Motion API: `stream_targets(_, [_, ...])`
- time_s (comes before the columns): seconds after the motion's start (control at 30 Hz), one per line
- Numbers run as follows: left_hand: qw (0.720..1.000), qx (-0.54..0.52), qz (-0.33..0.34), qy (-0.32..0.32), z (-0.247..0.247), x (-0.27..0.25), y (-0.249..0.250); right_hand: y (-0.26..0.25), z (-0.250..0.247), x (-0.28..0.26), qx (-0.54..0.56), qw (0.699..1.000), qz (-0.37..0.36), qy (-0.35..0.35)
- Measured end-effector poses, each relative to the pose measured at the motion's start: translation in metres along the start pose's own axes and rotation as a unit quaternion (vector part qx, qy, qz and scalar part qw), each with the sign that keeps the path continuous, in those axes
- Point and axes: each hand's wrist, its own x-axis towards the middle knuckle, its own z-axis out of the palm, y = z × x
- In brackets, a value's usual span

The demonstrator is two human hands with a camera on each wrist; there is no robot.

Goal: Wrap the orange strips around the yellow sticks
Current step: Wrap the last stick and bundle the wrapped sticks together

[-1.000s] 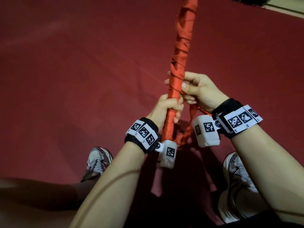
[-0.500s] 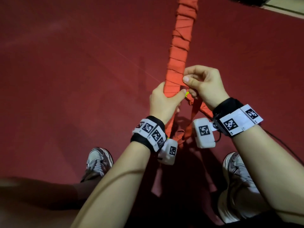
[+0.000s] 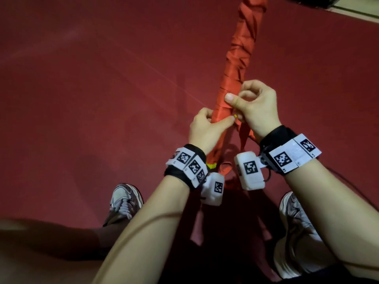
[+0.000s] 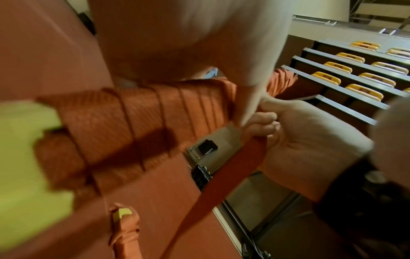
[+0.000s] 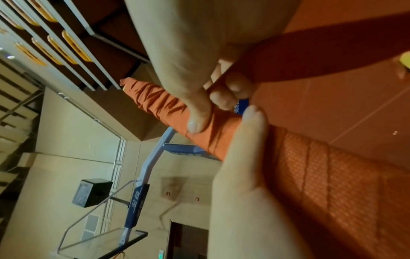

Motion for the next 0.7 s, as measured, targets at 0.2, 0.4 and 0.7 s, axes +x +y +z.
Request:
stream_targets(0.2, [0.981,0.107,0.104,0.127,0.009,-0.01,-0.002,-0.004,0.0,-0.003,0.008,1.0,0.014,-0.002])
stream_targets(0.4, [0.993,0.017,0.106,0.058,0.002,-0.008,0.0,-0.008,-0.001,-0.006,0.06,0.991,0.012,-0.118])
stream_targets(0.7, [0.99,0.138,0.042,0.006,-0.004,-0.003,0.001,-0.009,0.002,-0.006,-0.079,0.991,-0.03,-0.107])
